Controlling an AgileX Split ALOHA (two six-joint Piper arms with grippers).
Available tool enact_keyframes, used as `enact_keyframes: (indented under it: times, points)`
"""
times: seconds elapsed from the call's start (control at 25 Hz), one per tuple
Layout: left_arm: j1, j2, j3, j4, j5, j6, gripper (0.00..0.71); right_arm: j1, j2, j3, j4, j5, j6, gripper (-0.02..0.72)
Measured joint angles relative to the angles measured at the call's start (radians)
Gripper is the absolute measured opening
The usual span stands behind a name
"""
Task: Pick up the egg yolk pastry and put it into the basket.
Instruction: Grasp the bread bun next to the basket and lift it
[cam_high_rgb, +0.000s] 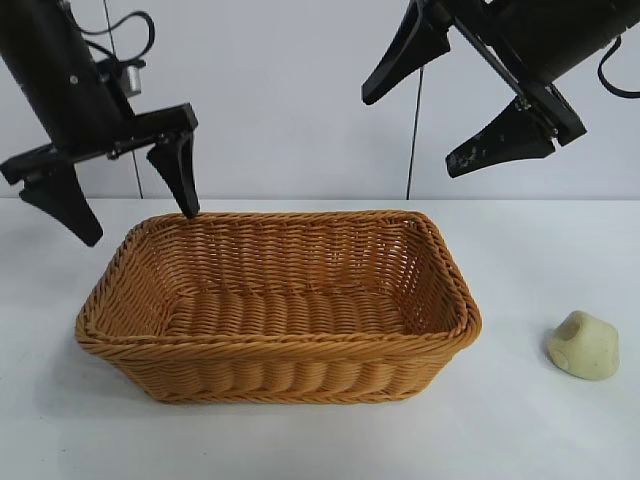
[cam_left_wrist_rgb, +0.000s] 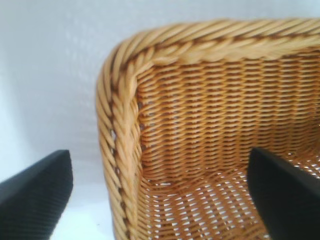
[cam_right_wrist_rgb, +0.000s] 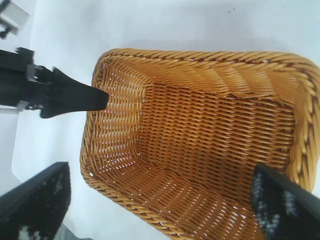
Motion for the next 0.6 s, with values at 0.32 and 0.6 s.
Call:
enact_keyframes:
  times: [0.32,0.6]
  points:
    - [0.027,0.000,-0.059,0.195,0.054,-0.058,0.678,0.000,0.000,0.000,-0.002,0.002,0.000,0.695]
    - [0.162,0.000,-0.059,0.209,0.075,-0.030,0.678,0.000,0.000,0.000,-0.004,0.002,0.000,0.695]
